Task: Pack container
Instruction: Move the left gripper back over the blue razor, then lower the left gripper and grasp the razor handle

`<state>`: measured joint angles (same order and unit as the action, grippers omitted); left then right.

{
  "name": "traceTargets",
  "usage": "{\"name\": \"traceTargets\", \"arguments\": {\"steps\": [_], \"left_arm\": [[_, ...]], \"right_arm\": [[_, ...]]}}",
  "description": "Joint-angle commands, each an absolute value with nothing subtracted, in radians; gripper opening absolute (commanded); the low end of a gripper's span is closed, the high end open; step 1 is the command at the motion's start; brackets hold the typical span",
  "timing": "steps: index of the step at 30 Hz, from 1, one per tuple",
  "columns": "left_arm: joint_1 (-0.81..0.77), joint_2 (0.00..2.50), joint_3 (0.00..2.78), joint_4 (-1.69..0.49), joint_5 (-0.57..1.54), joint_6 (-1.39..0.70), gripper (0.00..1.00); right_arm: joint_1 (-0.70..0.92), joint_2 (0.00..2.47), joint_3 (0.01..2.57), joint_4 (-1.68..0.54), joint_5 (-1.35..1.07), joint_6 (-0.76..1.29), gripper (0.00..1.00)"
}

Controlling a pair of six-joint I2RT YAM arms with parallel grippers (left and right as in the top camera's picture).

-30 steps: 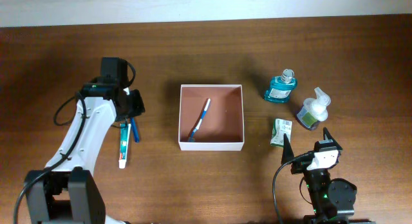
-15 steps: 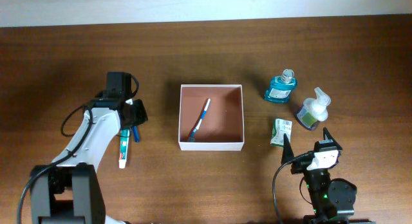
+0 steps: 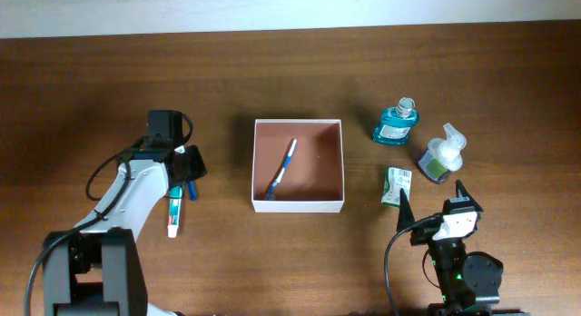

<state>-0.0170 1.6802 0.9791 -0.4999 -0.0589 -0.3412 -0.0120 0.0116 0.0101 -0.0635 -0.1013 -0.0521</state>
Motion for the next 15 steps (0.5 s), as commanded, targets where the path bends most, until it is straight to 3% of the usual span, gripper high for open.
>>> {"name": "traceTargets", "arguments": {"steps": [1,5,15], "left_arm": [[0.004,1.716,0.955,-0.472,-0.017,-0.346,0.39],[0.010,1.753,0.951,-0.441,0.070,-0.273,0.31],[0.010,1.773,0.950,-0.412,0.078,-0.233,0.32]], "right_arm": [[-0.007,0.004,0.006,-0.069,-0.096,-0.047,0.99],[-0.007,0.004,0.006,-0.069,-0.096,-0.047,0.98],[-0.007,0.004,0.006,-0.069,-0.096,-0.047,0.99]]}}
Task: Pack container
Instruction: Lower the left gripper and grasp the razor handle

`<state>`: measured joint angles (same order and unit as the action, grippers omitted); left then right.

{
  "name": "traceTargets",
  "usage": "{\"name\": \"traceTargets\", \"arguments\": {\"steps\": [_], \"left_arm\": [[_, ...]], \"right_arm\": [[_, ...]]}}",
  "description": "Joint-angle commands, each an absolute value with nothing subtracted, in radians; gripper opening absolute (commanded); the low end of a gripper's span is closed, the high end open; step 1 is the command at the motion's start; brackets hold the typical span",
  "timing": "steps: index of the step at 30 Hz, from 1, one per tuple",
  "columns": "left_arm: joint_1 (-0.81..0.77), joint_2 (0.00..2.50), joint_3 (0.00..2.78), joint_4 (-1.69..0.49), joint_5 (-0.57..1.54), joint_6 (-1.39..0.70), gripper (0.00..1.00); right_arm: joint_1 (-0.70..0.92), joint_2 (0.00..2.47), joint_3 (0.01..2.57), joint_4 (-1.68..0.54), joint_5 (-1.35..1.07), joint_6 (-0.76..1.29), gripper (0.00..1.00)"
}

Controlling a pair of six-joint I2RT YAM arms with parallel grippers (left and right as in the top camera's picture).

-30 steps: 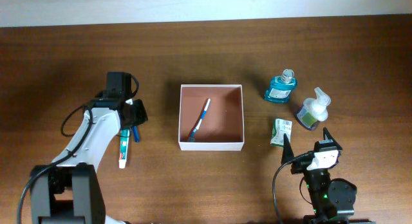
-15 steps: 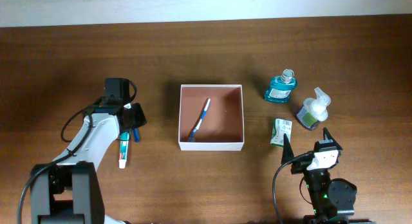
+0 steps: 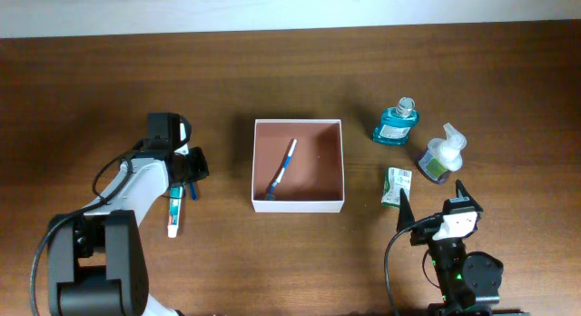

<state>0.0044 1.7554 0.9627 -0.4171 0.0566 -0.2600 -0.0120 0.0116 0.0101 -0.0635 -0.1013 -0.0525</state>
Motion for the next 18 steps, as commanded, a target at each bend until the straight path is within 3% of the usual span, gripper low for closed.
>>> {"name": "traceTargets", "arguments": {"steps": [1,9,13,18], "left_arm": [[0.010,1.773,0.950,-0.412,0.078,-0.233,0.32],[0.010,1.773,0.951,-0.402,0.038,-0.233,0.33],[0.010,1.768,0.963,-0.405,0.038,-0.233,0.15],[0.010,1.744,0.964,-0.411,0.036,-0.229,0.17]], "right_arm": [[-0.007,0.004,0.006,-0.069,-0.096,-0.047,0.99],[-0.007,0.004,0.006,-0.069,-0.096,-0.047,0.99],[-0.007,0.004,0.006,-0.069,-0.096,-0.047,0.99],[-0.007,0.004,0.006,-0.069,-0.096,-0.047,0.99]]}}
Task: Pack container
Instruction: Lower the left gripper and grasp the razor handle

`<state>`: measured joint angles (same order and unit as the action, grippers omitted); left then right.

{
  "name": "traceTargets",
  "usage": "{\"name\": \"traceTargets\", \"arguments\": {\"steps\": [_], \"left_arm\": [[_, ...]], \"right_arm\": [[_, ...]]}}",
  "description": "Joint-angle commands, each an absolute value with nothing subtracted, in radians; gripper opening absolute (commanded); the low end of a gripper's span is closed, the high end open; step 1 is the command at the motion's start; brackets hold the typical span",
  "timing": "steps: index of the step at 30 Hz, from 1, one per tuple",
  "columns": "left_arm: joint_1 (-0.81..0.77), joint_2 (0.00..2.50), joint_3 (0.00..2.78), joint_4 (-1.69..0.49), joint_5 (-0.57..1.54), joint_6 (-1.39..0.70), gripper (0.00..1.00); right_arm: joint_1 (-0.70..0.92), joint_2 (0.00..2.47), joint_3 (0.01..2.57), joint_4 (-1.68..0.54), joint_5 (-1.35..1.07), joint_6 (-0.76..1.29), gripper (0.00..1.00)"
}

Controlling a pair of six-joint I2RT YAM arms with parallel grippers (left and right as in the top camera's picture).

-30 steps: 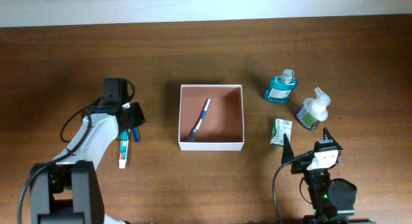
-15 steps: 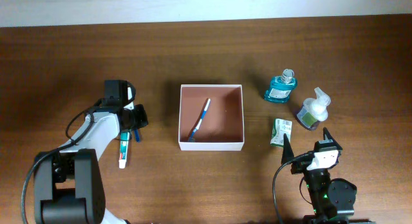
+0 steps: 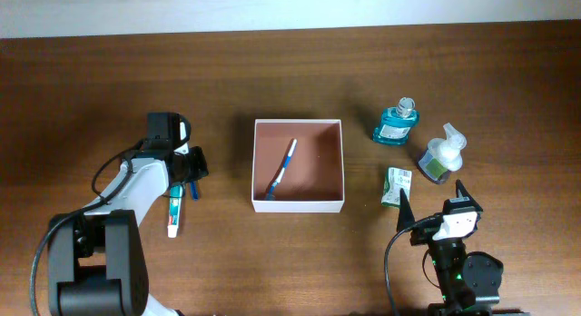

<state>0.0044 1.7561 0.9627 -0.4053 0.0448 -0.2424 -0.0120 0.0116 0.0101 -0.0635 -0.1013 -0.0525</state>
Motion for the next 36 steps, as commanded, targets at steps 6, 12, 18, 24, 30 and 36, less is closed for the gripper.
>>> {"name": "traceTargets", "arguments": {"steps": [6,12,18,24,30,36], "left_arm": [[0.010,1.747,0.964,-0.442,-0.005,-0.230,0.31],[0.010,1.747,0.964,-0.445,-0.023,-0.230,0.36],[0.010,1.745,0.964,-0.441,-0.023,-0.230,0.36],[0.010,1.746,0.964,-0.447,-0.023,-0.230,0.35],[0.010,1.767,0.962,-0.446,-0.023,-0.230,0.36],[0.010,1.822,0.962,-0.433,-0.023,-0.230,0.34]], "right_arm": [[-0.007,0.004,0.006,-0.069,-0.096,-0.047,0.99],[-0.007,0.004,0.006,-0.069,-0.096,-0.047,0.99],[-0.007,0.004,0.006,-0.069,-0.096,-0.047,0.99],[-0.007,0.004,0.006,-0.069,-0.096,-0.047,0.99],[-0.007,0.004,0.006,-0.069,-0.096,-0.047,0.99],[-0.007,0.004,0.006,-0.069,-0.096,-0.047,0.99]]}}
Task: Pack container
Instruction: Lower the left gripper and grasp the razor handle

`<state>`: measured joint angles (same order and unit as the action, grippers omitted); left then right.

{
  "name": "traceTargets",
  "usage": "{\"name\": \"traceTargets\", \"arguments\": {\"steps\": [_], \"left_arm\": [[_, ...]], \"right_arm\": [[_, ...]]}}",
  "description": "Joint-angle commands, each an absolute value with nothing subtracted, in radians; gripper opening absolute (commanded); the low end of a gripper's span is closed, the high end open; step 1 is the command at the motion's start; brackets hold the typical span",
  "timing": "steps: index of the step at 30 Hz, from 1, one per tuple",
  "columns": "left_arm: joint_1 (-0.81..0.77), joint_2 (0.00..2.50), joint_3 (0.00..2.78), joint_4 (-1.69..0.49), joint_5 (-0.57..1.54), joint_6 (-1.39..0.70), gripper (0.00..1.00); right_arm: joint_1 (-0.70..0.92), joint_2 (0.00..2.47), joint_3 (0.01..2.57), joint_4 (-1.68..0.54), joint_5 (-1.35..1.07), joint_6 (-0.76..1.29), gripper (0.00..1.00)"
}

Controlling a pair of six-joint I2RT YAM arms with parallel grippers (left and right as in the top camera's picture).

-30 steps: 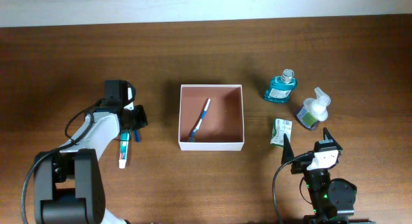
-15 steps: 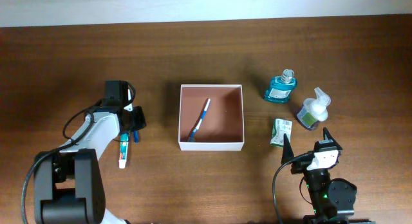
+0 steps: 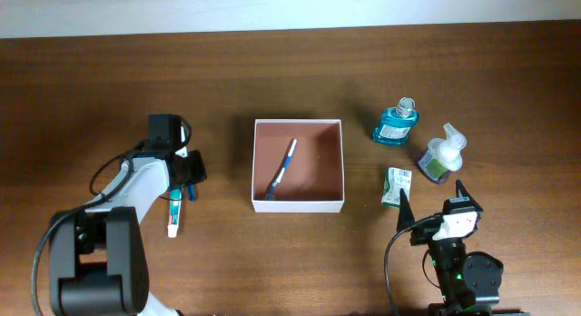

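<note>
The white box with a reddish floor (image 3: 331, 162) sits mid-table and holds a blue-and-white toothbrush (image 3: 282, 168). My left gripper (image 3: 190, 167) is left of the box, low over the top end of a white toothpaste tube (image 3: 172, 214) and a small blue item (image 3: 191, 192). Its fingers look open, with nothing seen in them. My right gripper (image 3: 431, 201) rests open at the front right, empty, just below a green packet (image 3: 397, 186).
A blue mouthwash bottle (image 3: 397, 123) and a clear pump bottle (image 3: 441, 157) stand right of the box, behind the green packet. The right arm's base fills the front right corner, and the left arm's base the front left.
My left gripper has shifted slightly toward the front, closer over the tube's top end. The right arm and all the objects are unchanged.
My left gripper hovered over the top of the toothpaste tube and the blue item left of the box at every moment, only making small shifts. The toothbrush lay in the box throughout. The right arm stayed parked and open.
</note>
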<state>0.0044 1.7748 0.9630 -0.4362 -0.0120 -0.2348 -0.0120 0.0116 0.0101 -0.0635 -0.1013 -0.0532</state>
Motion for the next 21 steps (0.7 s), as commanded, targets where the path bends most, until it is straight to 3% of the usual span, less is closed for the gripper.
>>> {"name": "traceTargets", "arguments": {"steps": [1,4,12,16,21], "left_arm": [[0.010,1.831,0.962,-0.432,-0.023,-0.230,0.31],[0.010,1.839,0.962,-0.429,-0.023,-0.230,0.23],[0.010,1.838,0.964,-0.422,-0.022,-0.230,0.19],[0.010,1.838,0.970,-0.424,-0.022,-0.230,0.07],[0.009,1.838,0.971,-0.424,-0.020,-0.230,0.01]], "right_arm": [[-0.007,0.004,0.006,-0.069,-0.096,-0.047,0.98],[-0.007,0.004,0.006,-0.069,-0.096,-0.047,0.99],[-0.007,0.004,0.006,-0.069,-0.096,-0.047,0.98],[-0.007,0.004,0.006,-0.069,-0.096,-0.047,0.99],[-0.007,0.004,0.006,-0.069,-0.096,-0.047,0.99]]}}
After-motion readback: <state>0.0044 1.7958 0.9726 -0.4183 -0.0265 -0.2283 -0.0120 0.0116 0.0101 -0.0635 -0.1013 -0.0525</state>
